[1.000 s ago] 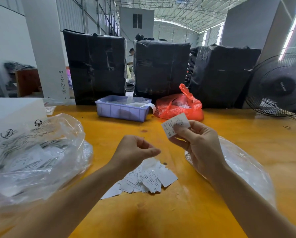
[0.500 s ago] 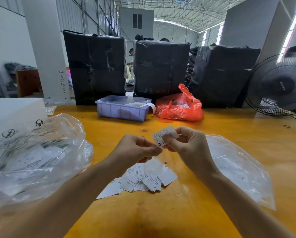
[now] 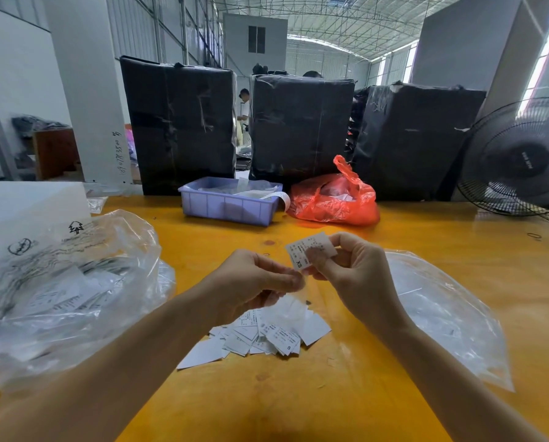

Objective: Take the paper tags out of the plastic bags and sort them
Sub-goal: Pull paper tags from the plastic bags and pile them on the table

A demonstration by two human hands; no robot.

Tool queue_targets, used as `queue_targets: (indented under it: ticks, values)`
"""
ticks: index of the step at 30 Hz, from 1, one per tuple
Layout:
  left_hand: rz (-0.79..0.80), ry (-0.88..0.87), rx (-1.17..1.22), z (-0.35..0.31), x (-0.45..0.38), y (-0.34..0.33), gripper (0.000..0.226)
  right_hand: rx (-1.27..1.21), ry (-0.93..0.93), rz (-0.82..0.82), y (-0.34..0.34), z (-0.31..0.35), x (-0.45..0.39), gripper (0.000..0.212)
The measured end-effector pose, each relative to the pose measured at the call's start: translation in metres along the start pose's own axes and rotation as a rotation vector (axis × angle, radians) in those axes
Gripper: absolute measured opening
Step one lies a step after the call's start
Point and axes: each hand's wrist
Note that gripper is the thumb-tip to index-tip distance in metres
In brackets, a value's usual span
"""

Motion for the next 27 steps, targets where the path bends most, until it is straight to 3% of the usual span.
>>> queue_targets:
  ticks: [11,19,27]
  values:
    - [0.003,-0.007,-0.008,-0.002,0.000,0.004,0.020,0.071,0.012,0.070,0.004,0.005,0.006,0.010]
    - [-0.104,-0.117,-0.216,0.004,-0.003,0.001,0.027,0.019,-0.326,0.303,0.012,0.009,0.003,0.006]
    - [-0.096,-0.128,-0.138,0.007,-0.006,-0.007,0.029,0.087,-0.418,0.413,0.010,0.010,-0.002,0.022]
Point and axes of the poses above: each hand's wrist, its own x-axis away from the middle knuckle, its own y-axis out of the back of the hand, z = x × y, and after that the axes turned 3 degrees about z, right-handed
